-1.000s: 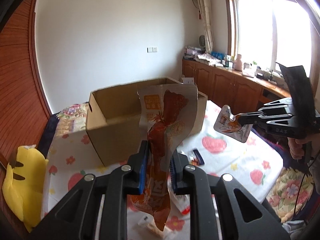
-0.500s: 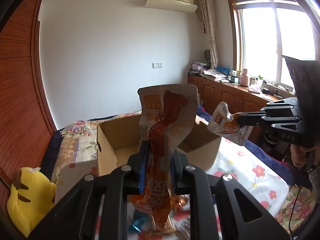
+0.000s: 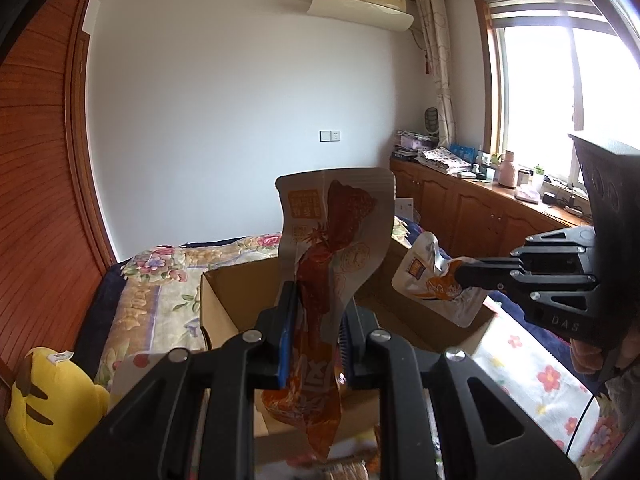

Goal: Organize snacks
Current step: 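Carry both packets over the box and release them inside, then move both tools back toward the remaining snacks on the table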

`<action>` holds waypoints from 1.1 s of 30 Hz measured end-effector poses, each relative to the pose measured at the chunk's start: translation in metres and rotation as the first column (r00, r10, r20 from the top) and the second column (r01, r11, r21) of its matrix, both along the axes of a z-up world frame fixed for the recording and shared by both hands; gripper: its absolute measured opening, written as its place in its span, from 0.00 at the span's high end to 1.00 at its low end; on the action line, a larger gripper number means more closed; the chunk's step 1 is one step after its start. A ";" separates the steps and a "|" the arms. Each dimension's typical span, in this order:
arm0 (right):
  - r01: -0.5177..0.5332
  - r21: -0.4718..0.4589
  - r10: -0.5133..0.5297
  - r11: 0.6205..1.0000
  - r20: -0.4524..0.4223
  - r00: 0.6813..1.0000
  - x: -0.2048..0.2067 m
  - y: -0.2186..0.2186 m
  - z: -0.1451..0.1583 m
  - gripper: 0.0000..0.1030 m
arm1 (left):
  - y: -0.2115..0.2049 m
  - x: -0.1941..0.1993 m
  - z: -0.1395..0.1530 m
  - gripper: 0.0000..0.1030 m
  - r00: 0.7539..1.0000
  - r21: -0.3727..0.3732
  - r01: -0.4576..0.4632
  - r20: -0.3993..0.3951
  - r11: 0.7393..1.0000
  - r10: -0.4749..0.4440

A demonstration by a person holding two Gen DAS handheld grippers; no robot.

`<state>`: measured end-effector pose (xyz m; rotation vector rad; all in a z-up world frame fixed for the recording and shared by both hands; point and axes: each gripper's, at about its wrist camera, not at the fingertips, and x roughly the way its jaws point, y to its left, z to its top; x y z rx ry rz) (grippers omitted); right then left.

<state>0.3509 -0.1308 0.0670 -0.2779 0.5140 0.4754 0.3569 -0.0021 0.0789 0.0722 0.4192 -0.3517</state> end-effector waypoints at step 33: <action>0.046 0.021 -0.043 0.999 -0.136 0.990 0.059 -0.006 -0.076 0.99 | -0.003 0.029 -0.040 0.75 0.998 -0.001 -0.011 -0.064 1.000 0.011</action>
